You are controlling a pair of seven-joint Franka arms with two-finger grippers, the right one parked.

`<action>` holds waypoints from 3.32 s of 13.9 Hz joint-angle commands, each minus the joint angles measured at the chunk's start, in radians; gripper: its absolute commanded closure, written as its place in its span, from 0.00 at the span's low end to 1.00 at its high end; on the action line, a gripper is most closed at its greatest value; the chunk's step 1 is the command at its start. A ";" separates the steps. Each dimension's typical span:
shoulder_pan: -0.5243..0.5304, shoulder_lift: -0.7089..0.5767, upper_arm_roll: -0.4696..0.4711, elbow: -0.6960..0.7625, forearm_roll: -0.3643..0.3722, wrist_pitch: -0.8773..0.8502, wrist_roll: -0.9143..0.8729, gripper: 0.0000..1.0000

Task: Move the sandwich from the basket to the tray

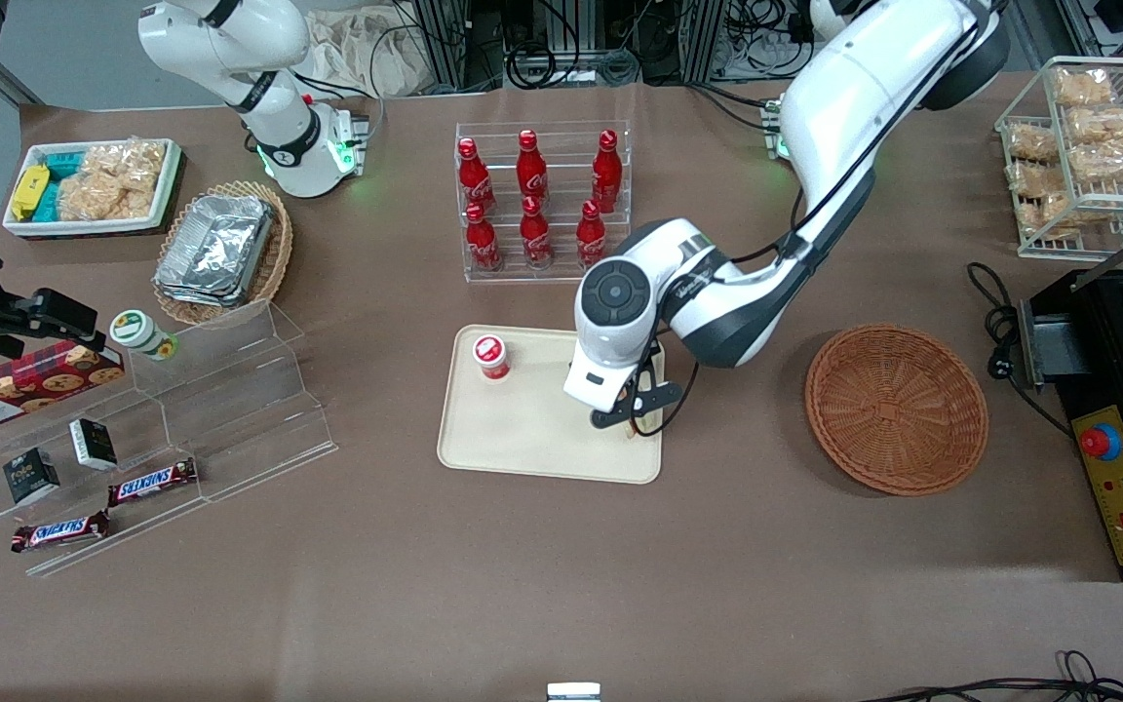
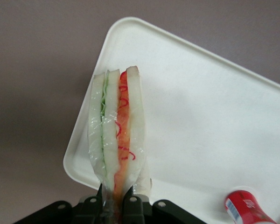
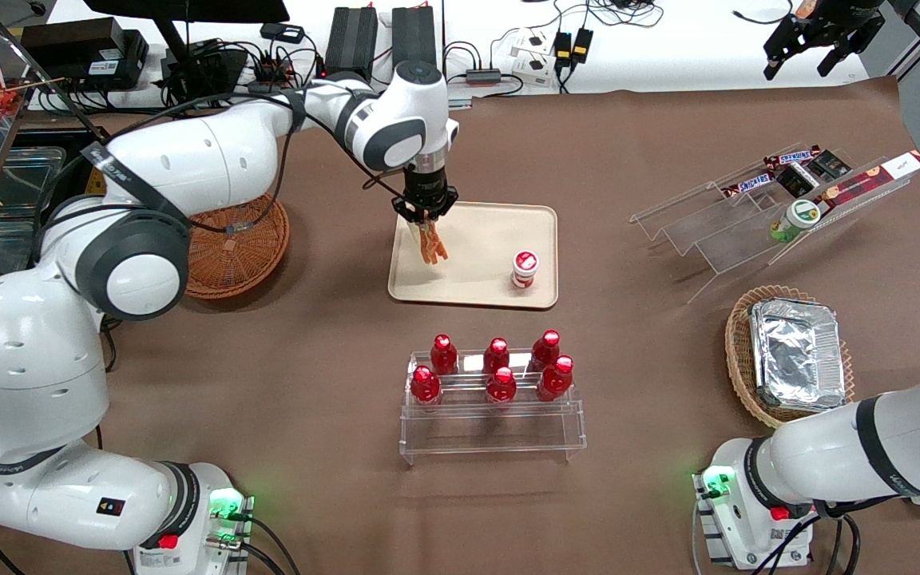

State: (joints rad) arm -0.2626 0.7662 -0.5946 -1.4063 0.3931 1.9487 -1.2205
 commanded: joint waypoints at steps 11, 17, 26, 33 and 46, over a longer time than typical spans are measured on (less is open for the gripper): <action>-0.006 -0.131 0.002 0.036 0.058 -0.118 -0.125 0.00; 0.232 -0.415 -0.007 0.000 -0.118 -0.310 0.062 0.00; 0.485 -0.504 -0.001 -0.033 -0.171 -0.346 0.474 0.00; 0.338 -0.645 0.470 -0.107 -0.341 -0.361 1.036 0.00; 0.226 -0.845 0.716 -0.315 -0.352 -0.298 1.179 0.00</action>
State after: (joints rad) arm -0.0380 -0.0778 0.1256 -1.7072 0.0368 1.6336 -0.0578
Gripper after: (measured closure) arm 0.000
